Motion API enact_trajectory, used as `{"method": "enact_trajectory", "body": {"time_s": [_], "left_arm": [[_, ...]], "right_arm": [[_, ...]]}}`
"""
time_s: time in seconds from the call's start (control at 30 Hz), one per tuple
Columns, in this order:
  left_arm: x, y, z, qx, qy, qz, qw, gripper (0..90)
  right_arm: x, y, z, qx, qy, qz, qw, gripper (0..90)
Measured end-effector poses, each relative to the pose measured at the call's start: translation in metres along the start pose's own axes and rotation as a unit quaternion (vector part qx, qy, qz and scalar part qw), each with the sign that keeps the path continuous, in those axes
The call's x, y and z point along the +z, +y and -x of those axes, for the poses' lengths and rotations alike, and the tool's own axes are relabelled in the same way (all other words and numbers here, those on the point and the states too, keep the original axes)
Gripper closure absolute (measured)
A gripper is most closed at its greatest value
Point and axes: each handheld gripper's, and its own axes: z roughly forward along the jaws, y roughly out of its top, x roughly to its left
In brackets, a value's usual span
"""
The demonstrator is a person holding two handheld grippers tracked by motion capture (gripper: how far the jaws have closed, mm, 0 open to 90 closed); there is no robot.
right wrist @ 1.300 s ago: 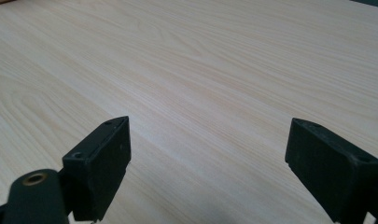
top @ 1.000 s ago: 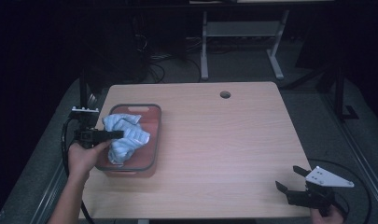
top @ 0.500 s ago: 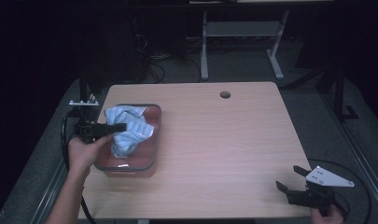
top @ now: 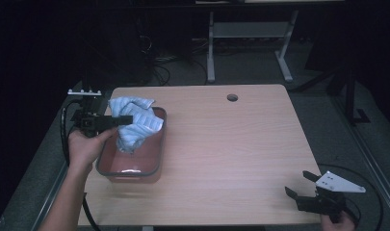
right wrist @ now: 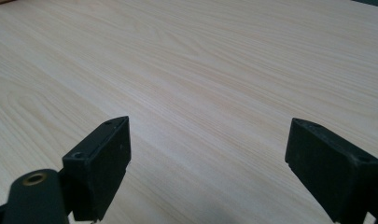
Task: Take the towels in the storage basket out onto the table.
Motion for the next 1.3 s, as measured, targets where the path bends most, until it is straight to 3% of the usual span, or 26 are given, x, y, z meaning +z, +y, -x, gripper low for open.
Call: {"method": "enact_trajectory", "body": {"time_s": [0.27, 0.5, 0.77, 1.3], "left_arm": [[0.003, 0.011, 0.016, 0.011, -0.013, 0.000, 0.9999, 71.3], [0.015, 0.020, 0.032, 0.016, -0.030, 0.000, 0.9994, 71.3], [0.029, 0.032, 0.053, 0.042, -0.041, -0.011, 0.9982, 71.3], [0.063, 0.040, 0.086, 0.068, -0.058, -0.037, 0.9953, 71.1]], "right_arm": [[0.001, 0.000, 0.001, 0.000, 0.002, 0.000, 1.0000, 13.7], [0.001, 0.000, -0.001, -0.005, 0.001, -0.002, 1.0000, 13.6], [0.004, 0.003, -0.003, -0.015, 0.003, -0.006, 0.9999, 13.7], [0.004, 0.003, -0.002, -0.017, 0.007, -0.004, 0.9998, 13.7]]}}
